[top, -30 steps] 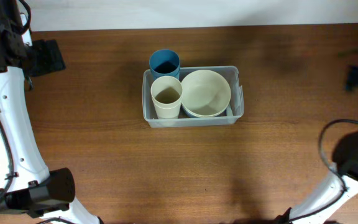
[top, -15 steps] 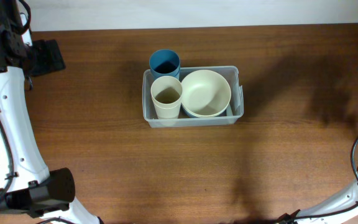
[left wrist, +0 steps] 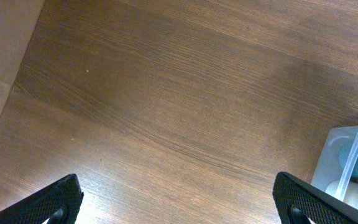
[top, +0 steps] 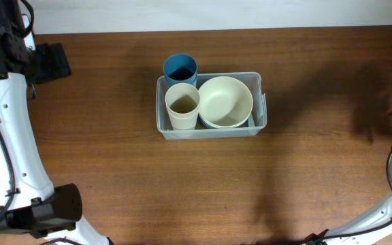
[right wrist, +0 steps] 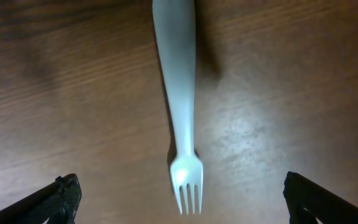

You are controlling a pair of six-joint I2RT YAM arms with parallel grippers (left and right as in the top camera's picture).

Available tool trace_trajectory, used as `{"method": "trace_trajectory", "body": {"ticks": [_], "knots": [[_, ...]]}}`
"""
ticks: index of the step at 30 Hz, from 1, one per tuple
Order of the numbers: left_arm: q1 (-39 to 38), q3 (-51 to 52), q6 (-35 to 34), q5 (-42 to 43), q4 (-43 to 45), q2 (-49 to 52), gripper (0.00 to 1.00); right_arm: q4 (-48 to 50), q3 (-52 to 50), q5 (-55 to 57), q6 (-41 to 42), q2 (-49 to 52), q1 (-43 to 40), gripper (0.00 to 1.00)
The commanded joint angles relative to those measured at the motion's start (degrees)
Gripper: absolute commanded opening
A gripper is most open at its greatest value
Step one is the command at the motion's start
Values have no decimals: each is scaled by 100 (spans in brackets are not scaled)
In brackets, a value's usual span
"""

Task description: Pack container

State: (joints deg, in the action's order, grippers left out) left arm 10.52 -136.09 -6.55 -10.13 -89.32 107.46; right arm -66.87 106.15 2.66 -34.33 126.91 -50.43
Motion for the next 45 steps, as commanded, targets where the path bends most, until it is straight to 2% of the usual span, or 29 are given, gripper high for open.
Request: {"method": "trace_trajectory", "body": {"ticks": [1,14,15,16,17,18,19,20,26,30,34,37,41,45], "knots": [[13,-68,-50,-63,13,-162,100,83,-52,-116,-131,289,26,99],[13,-68,-50,-63,13,-162,100,201,-52,-201,-125,793,33,99],[13,-68,-50,-63,13,-162,100,234,-52,-201,-122,793,33,97],[13,-68,-50,-63,13,-162,100,247,-52,-203,-122,793,33,92],[13,-68,-50,-63,13,-162,100,258,-52,-203,-122,793,33,82],[13,-68,-50,-63,13,-162,100,260,-52,-203,-122,793,33,70],[13,-68,-50,-63,13,-162,100,262,-52,-203,-105,793,33,53],[13,-68,-50,-63,13,-162,100,264,-50,-203,-50,793,33,43],[13,-68,-50,-63,13,-162,100,232,-22,-201,125,791,94,4],[13,-68,-50,-63,13,-162,100,109,245,-205,466,780,273,4],[13,-68,-50,-63,13,-162,100,-402,966,-223,610,780,638,4],[13,-68,-50,-63,13,-162,100,-1082,1926,-278,1248,780,1062,4],[13,-68,-50,-63,13,-162,100,-2234,3246,-1104,1731,780,1801,4],[13,-68,-50,-63,13,-162,100,-3001,3928,-1657,2256,780,2557,4]]}}
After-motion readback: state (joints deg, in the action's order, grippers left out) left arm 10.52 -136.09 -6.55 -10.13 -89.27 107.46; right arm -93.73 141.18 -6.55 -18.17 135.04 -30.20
